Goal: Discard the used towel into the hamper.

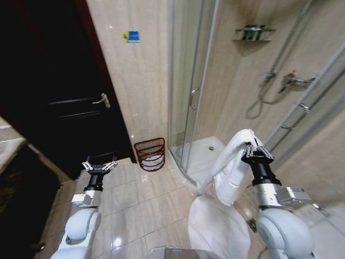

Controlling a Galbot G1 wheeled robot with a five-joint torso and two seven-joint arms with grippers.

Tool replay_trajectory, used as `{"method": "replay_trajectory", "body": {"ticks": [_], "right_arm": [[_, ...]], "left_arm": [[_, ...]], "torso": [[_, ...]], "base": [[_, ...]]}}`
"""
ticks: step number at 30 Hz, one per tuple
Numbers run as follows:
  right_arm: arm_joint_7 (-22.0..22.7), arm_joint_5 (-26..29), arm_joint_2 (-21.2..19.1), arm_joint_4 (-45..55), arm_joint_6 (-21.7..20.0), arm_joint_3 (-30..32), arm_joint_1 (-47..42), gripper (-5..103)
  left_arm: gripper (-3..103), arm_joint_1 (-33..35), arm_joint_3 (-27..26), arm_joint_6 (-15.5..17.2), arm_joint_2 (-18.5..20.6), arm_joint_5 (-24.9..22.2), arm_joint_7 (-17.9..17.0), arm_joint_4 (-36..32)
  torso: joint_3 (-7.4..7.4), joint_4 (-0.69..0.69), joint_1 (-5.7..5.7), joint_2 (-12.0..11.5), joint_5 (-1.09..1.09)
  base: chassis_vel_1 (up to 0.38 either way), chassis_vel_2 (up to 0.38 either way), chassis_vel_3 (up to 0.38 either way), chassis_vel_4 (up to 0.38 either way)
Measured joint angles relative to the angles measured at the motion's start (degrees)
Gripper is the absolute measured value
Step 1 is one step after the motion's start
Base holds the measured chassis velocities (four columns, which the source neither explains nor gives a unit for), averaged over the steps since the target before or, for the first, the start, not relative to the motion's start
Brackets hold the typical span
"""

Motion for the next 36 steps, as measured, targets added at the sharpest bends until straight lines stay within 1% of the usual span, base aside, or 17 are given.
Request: {"method": "replay_trajectory", "body": {"ticks": [1,2,4,5,8,14,17,20,22,25,30,36], "right_arm": [[0.1,0.0,-0.1,0.0,0.0,0.1,0.2,2],[0.1,0.1,-0.1,0.0,0.0,0.2,0.2,2],[0.2,0.2,-0.2,0.0,0.0,0.3,0.4,2],[0.2,0.2,-0.2,0.0,0.0,0.4,0.4,2],[0.2,0.1,-0.1,0.0,0.4,0.3,0.6,2],[0.0,0.0,0.0,0.0,0.4,-0.1,1.0,2],[-0.1,-0.1,0.0,-0.2,0.6,-0.3,1.4,2],[-0.3,-0.2,0.0,-0.6,0.8,-0.6,1.6,2],[-0.8,-0.6,0.2,-1.2,1.1,-1.0,1.9,2],[-1.1,-0.7,0.3,-2.0,1.7,-1.2,2.3,2],[-2.1,-1.1,0.6,-3.4,3.0,-1.4,2.8,2],[-2.3,-1.1,0.5,-4.0,3.2,-1.4,3.3,2]], "left_arm": [[100,-0.2,0.0,0.0,0.0,0.0,0.0,0.2],[100,-0.3,0.0,0.0,0.0,0.0,0.0,0.3],[100,-0.5,0.0,0.0,0.1,0.0,0.0,0.4],[100,-0.6,0.0,0.0,0.1,0.0,0.0,0.4],[100,-0.7,0.0,0.1,0.1,0.0,0.1,0.4],[100,-0.2,-0.1,-0.1,-0.1,0.2,0.2,0.5],[100,-0.3,-0.1,-1.6,-0.3,1.0,0.0,1.2],[100,-0.3,-0.1,-2.4,-0.4,1.6,-0.1,1.3],[100,0.0,-0.1,-2.6,-0.5,1.8,-0.2,1.2],[100,0.2,-0.1,-2.7,-0.8,2.0,-0.2,1.0],[100,0.9,-0.1,-2.8,-1.4,2.7,-0.2,0.6],[100,1.3,-0.1,-2.8,-1.7,3.0,-0.2,0.5]], "torso": [[0.0,0.02,0.0,0.0,-0.02],[0.0,0.01,0.0,0.0,-0.03],[0.0,0.01,0.01,0.0,0.0],[0.0,-0.01,0.0,0.0,0.0],[0.0,-0.02,0.0,0.0,-0.02],[0.0,0.01,0.0,0.0,-0.01],[0.0,0.03,0.0,0.0,-0.02],[0.0,0.03,0.0,0.0,-0.01],[0.0,-0.02,0.0,0.0,0.0],[0.0,-0.03,0.0,0.0,-0.01],[0.0,-0.01,0.0,0.0,-0.01],[0.0,0.0,-0.01,0.0,-0.01]], "base": [[0.108,0.124,0.136,0.122],[0.108,0.121,0.099,0.122],[0.121,0.121,0.082,0.115],[0.109,0.105,0.082,0.115],[0.106,0.111,0.111,0.117],[0.122,0.123,0.12,0.114],[0.116,0.105,0.105,0.094],[0.097,0.074,0.067,0.069],[0.0,0.0,0.0,0.0],[0.0,0.0,0.0,0.0],[0.0,0.0,0.0,0.0],[0.0,0.0,0.0,0.0]]}}
